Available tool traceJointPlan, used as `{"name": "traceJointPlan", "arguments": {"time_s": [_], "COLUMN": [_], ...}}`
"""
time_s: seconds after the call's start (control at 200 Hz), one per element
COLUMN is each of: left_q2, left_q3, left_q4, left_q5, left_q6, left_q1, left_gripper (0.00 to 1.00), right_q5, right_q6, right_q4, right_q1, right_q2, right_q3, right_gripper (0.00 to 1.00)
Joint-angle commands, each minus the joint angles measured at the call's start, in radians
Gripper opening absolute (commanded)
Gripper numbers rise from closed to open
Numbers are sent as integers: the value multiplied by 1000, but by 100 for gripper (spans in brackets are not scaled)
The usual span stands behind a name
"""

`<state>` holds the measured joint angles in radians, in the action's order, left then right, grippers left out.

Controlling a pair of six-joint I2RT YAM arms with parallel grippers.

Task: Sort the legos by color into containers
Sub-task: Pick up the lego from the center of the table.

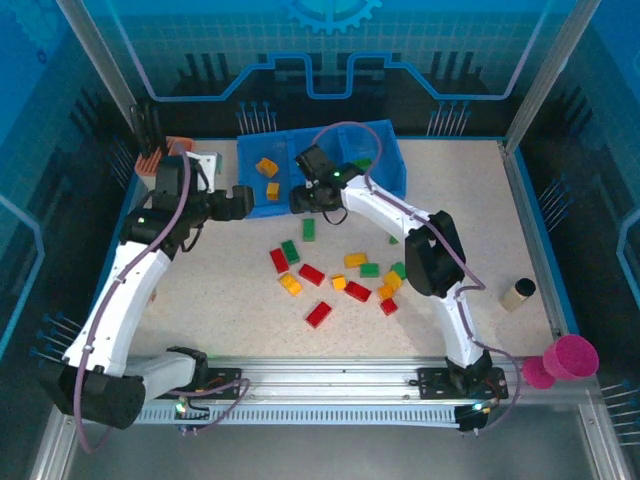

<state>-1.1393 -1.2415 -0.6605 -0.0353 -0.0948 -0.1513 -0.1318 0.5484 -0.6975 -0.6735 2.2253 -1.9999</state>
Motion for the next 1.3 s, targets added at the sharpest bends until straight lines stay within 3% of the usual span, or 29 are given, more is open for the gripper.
{"name": "traceJointPlan", "arguments": {"time_s": [0.0,0.485,0.831,0.976,1.296], "left_q2": [39,90,95,86,40], "left_q3": [21,110,113,110,88], "left_q4": [25,59,61,63,55], "left_q5": [0,-21,-27,-30,-37], "left_q6": [10,23,26,28,33], "left_q1": [7,1,1,1,5], "left_gripper": [99,99,99,99,99], "right_q5": [-23,-133,-186,-182,-242], "right_q6": [38,12,-17,-45,-177], "right_q4": [-26,-73,-201,-190,-164], "right_q1": [-10,-54,-68,-69,-34], "right_q2": [52,271,346,289,-113], "right_q3": [-18,-148,-182,-81,214], "right_gripper": [64,62,37,27,26]}}
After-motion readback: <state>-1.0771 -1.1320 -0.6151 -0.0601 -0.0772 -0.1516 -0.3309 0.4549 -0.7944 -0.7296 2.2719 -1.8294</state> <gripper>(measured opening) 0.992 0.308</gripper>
